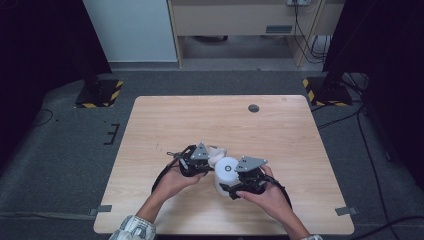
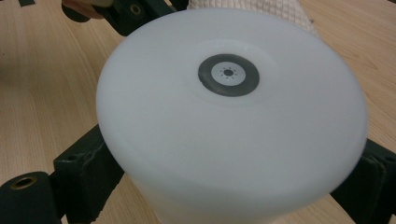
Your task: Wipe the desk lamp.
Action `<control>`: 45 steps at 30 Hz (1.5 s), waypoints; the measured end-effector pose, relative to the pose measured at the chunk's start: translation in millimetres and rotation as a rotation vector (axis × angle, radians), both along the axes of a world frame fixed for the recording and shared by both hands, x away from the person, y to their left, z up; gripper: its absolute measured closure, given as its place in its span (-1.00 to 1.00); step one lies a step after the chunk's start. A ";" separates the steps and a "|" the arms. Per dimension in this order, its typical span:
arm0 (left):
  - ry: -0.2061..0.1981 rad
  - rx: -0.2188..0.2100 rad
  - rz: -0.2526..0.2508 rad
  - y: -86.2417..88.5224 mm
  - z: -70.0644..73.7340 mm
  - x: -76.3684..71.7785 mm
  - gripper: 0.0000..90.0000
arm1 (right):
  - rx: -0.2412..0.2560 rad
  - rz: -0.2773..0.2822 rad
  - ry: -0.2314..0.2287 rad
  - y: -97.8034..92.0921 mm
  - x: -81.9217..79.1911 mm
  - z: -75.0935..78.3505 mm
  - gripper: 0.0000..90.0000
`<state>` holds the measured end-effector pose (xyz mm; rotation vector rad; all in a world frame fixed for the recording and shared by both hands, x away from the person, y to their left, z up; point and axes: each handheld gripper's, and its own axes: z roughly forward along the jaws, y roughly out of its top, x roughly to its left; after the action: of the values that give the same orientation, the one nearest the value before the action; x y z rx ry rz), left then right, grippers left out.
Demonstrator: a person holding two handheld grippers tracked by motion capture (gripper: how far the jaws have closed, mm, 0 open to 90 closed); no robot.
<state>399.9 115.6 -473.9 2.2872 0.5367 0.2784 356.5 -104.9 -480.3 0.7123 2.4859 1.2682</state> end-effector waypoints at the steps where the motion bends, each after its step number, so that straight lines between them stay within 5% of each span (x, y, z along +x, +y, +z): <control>1: 0.005 0.015 -0.004 -0.6 -3.1 0.6 0.74 | 0.000 0.000 0.000 0.0 0.0 0.0 -0.80; 11: 0.025 0.121 -0.015 -8.8 -21.1 2.5 0.74 | -0.002 -0.001 0.001 0.1 0.0 0.2 -0.80; 15: 0.030 0.121 -0.020 -10.2 -21.7 4.6 0.74 | 0.000 -0.003 0.002 -0.1 0.0 0.1 -0.80; 24: 0.007 0.011 -0.011 -2.3 8.0 3.4 0.74 | -0.001 -0.001 0.002 -0.5 0.3 0.1 -0.80; 29: 0.001 -0.013 -0.012 -1.0 14.8 4.6 0.74 | 0.000 -0.004 0.002 -0.2 0.2 0.1 -0.80; 35: 0.027 0.071 -0.024 -9.5 -5.5 9.7 0.74 | 0.001 -0.002 0.000 -0.1 0.4 -0.2 -0.80; 45: 0.049 0.139 -0.031 -15.3 -25.5 11.6 0.74 | 0.000 0.000 0.001 -0.2 0.2 0.0 -0.80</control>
<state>411.5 100.3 -499.4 2.4401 0.5204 0.2514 356.7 -105.1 -480.3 0.7128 2.4865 1.2679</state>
